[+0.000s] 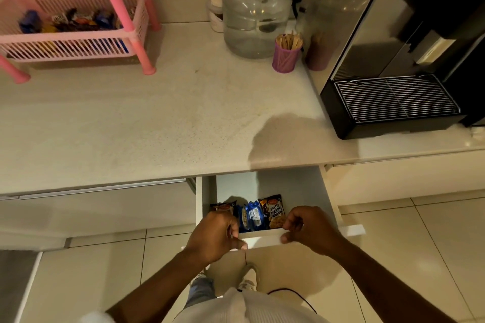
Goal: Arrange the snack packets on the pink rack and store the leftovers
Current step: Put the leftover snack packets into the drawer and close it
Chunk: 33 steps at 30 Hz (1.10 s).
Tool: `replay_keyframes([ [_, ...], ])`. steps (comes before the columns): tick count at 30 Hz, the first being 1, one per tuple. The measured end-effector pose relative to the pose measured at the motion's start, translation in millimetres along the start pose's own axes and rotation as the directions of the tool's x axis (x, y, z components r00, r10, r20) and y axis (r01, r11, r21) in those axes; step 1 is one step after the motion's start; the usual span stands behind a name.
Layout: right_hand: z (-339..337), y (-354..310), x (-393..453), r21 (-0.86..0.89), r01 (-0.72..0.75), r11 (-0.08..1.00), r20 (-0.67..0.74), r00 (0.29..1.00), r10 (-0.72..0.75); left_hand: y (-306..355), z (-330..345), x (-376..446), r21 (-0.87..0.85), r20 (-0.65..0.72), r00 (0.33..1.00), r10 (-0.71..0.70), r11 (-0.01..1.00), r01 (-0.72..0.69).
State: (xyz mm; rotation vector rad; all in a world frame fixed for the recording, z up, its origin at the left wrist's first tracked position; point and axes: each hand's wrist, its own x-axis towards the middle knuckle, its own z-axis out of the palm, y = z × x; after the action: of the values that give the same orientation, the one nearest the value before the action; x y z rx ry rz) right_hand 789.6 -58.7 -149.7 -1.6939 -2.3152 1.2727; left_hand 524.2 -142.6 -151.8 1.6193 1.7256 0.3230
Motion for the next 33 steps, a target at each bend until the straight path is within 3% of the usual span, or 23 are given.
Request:
replay_keyframes([
  [8,-9.6,-26.6,27.2,-0.187,0.159,0.970,-0.151,0.970,-0.188,-0.2,-10.2,18.1,0.011,-0.223,0.974,0.046,0.999,-0.045],
  [16,-9.2,-33.8,55.8,-0.479,0.241,0.844,-0.237,0.890,-0.389,-8.6,-19.2,37.3,0.283,-0.285,0.940,0.186,0.954,-0.103],
  [19,-7.2,-35.3,64.4,-0.576,0.229,0.785,-0.318,0.822,-0.473,-14.9,-31.7,45.0,0.392,-0.379,0.884,0.273,0.913,-0.114],
  [24,-7.2,-43.9,82.3,-0.575,0.186,0.796,-0.420,0.769,-0.483,-31.5,-55.4,59.2,0.484,-0.422,0.874,0.241,0.875,-0.007],
  [28,-8.5,-47.7,93.6,-0.532,0.234,0.814,-0.419,0.762,-0.493,-43.9,-63.0,69.8,0.539,-0.369,0.894,0.253,0.842,-0.016],
  [33,-12.9,-45.0,102.7,-0.588,0.223,0.778,-0.407,0.749,-0.522,-50.1,-60.8,71.5,0.564,-0.404,0.858,0.317,0.825,-0.040],
])
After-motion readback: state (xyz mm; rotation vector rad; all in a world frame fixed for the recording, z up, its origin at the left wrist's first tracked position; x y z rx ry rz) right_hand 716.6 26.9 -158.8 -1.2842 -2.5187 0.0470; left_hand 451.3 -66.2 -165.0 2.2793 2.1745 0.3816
